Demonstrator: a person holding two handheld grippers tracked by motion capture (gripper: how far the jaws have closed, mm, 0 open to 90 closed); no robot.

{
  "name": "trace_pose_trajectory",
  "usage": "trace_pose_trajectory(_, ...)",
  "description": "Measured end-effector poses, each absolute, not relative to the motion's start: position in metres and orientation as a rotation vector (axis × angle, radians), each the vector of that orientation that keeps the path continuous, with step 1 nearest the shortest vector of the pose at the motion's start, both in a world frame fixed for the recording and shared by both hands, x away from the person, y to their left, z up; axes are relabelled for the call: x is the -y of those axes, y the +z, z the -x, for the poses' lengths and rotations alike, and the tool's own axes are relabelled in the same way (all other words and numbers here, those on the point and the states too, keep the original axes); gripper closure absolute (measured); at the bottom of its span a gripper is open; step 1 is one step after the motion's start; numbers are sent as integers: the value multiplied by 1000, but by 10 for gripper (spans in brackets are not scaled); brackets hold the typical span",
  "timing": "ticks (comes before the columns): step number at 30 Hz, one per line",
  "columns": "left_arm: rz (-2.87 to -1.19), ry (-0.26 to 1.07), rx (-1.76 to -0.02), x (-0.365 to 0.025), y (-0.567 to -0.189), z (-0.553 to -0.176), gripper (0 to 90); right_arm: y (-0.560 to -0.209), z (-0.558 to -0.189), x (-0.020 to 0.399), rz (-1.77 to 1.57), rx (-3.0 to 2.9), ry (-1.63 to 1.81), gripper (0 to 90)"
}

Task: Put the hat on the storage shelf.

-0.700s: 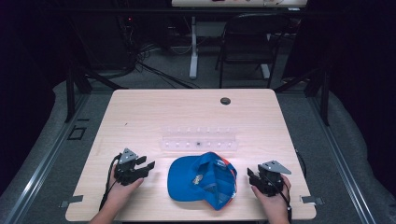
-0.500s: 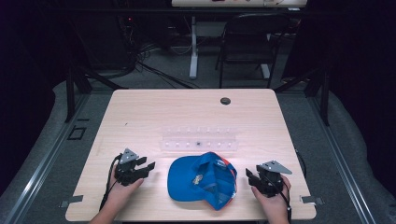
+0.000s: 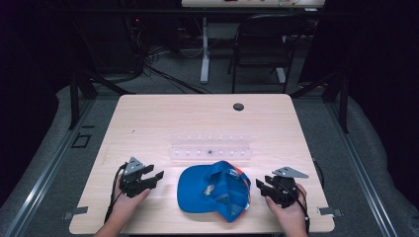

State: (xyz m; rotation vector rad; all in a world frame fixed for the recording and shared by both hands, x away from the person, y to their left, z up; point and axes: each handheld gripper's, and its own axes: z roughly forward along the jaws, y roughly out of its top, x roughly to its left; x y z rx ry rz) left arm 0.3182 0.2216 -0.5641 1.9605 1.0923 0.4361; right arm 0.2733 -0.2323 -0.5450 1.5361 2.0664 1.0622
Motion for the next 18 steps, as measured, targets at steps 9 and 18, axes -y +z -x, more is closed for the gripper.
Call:
trace_pose_trajectory(9,-1958,432,-1114,-223,-565,-319,471,-525,-281,232,-1613,-2209,1138,657)
trace_pose_trajectory(18,-1971,430,-1099,-222,-565,-319,473,-516,-284,231,-1631,-2307,1107,621)
